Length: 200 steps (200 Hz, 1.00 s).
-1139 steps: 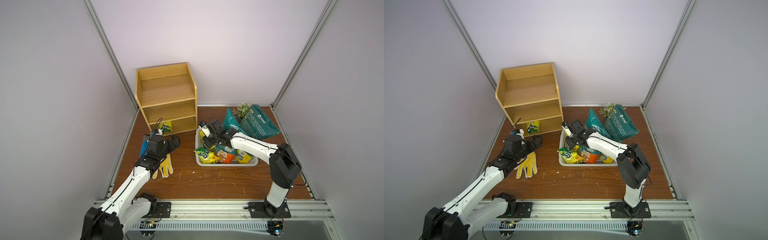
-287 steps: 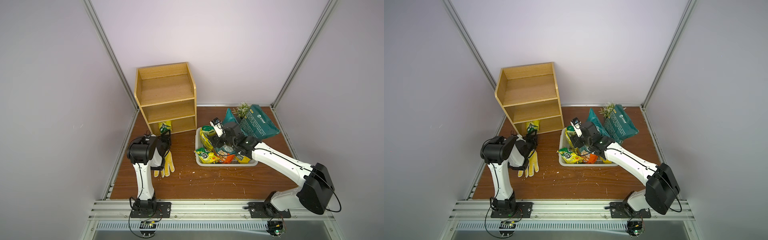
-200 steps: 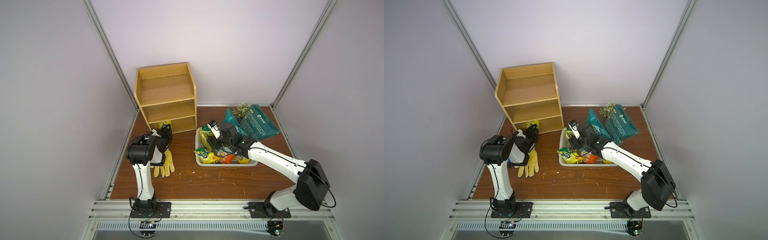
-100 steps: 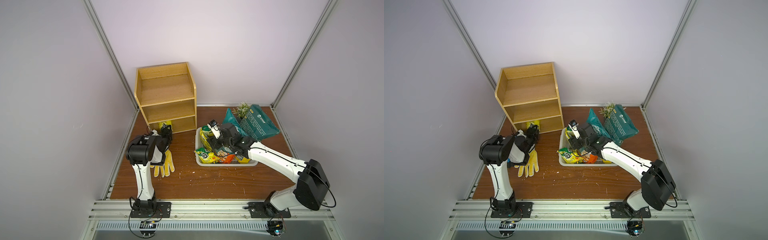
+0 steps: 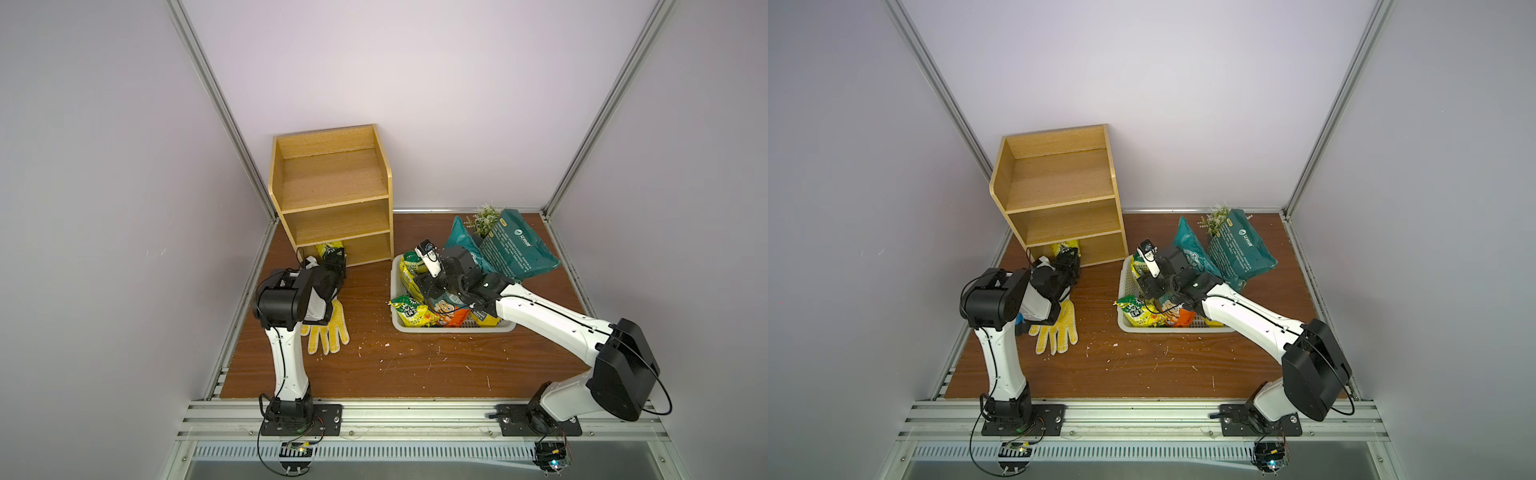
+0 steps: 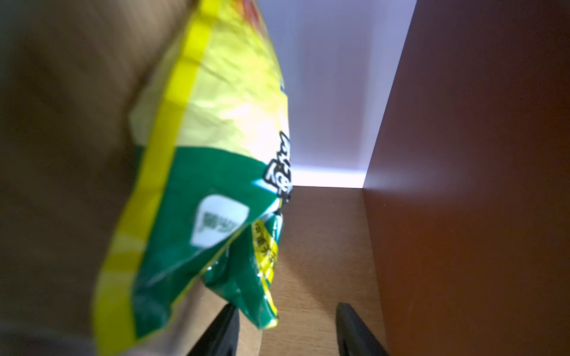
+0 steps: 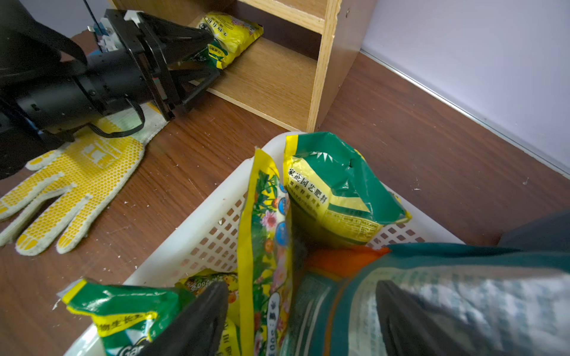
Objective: Take down the fertilizer bag from the shelf
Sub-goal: Pick up the fertilizer bag from the shelf.
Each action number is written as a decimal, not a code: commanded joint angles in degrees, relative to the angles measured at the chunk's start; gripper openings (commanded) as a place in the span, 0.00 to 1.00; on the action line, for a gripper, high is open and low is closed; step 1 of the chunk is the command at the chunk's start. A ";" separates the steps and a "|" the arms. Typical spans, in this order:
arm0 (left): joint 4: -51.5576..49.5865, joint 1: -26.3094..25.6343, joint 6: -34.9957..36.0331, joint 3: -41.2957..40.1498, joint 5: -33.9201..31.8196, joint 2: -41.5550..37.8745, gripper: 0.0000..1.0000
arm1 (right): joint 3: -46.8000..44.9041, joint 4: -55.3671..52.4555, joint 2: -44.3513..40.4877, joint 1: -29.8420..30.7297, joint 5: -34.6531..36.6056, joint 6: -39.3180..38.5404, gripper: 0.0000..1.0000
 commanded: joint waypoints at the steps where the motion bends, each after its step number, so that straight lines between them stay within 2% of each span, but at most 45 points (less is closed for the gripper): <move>1: -2.35 0.35 1.24 2.36 -0.03 1.75 0.54 | 0.70 0.83 -0.86 0.00 1.49 -0.54 0.82; 49: -3.83 0.43 -0.13 0.79 -0.56 3.63 0.54 | 0.44 1.10 -1.21 -0.06 1.99 -0.80 0.82; 103: -7.20 0.52 0.10 4.14 -1.02 5.37 0.52 | 0.44 0.66 -1.29 -0.07 2.42 -1.24 0.83; 113: -7.85 0.61 0.27 4.92 -0.90 5.59 0.48 | 0.51 0.66 -1.21 -0.07 2.43 -1.25 0.83; 139: -7.96 0.87 0.42 5.40 -0.83 5.82 0.18 | 0.70 0.32 -0.91 -0.04 2.49 -1.55 0.82; 162: -7.88 1.05 0.81 4.51 -0.65 5.03 0.00 | 0.70 0.14 -1.09 -0.02 2.76 -1.68 0.82; 200: -7.97 1.05 3.29 0.39 1.50 -0.68 0.00 | 0.79 0.05 -1.74 -0.06 2.19 -1.51 0.82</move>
